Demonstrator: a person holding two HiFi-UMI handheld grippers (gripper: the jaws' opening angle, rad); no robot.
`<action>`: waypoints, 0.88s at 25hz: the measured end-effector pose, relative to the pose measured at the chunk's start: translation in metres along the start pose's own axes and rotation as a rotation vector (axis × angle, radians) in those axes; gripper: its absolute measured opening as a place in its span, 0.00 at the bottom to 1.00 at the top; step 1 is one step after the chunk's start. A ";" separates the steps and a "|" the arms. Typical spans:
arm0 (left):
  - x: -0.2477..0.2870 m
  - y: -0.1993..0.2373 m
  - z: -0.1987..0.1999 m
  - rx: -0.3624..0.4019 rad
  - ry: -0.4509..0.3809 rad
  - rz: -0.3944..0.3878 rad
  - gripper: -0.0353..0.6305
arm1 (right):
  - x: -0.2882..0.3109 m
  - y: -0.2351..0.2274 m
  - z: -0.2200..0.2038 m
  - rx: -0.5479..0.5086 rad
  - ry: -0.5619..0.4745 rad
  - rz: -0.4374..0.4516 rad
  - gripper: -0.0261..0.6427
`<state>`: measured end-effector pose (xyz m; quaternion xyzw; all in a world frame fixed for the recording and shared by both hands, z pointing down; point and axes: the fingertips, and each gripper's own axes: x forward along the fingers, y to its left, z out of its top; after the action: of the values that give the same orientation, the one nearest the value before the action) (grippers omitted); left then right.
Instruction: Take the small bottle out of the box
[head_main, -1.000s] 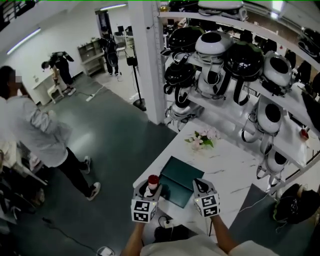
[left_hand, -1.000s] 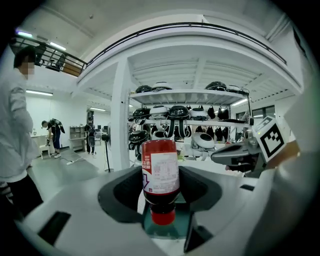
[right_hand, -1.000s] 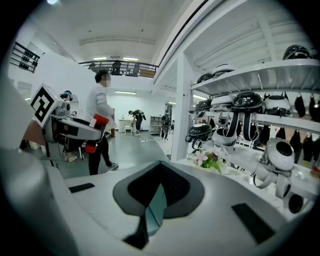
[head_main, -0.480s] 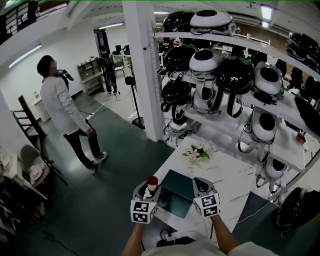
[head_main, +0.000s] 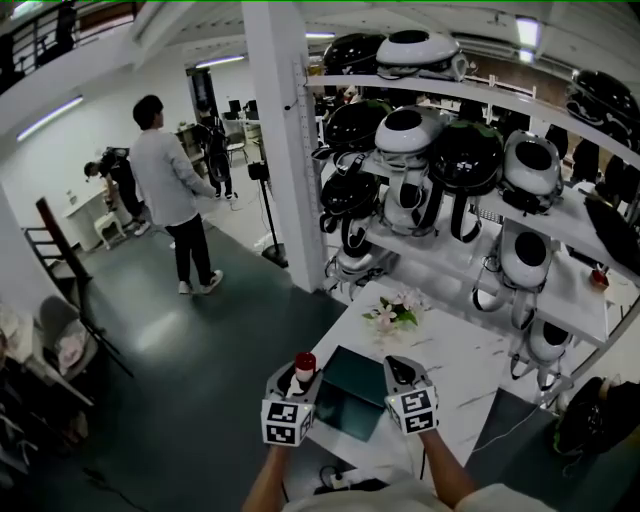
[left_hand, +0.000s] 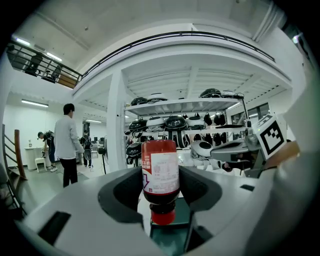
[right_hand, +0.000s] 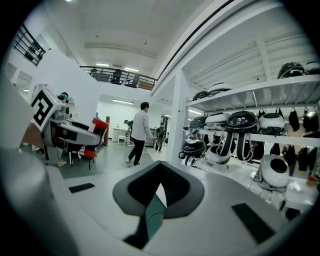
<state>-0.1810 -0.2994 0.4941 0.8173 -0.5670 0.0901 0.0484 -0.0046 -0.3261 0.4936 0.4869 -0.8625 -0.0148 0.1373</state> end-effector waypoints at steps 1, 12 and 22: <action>0.001 0.000 0.000 0.001 0.001 -0.001 0.40 | 0.001 0.000 0.000 0.000 0.000 0.000 0.07; 0.006 0.000 0.001 0.005 0.004 -0.007 0.40 | 0.004 0.000 -0.002 0.000 0.009 0.003 0.07; 0.009 -0.002 -0.001 0.006 0.015 -0.014 0.40 | 0.004 0.002 -0.005 -0.003 0.019 0.003 0.07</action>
<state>-0.1759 -0.3063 0.4966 0.8206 -0.5608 0.0979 0.0507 -0.0070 -0.3283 0.4992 0.4853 -0.8620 -0.0111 0.1462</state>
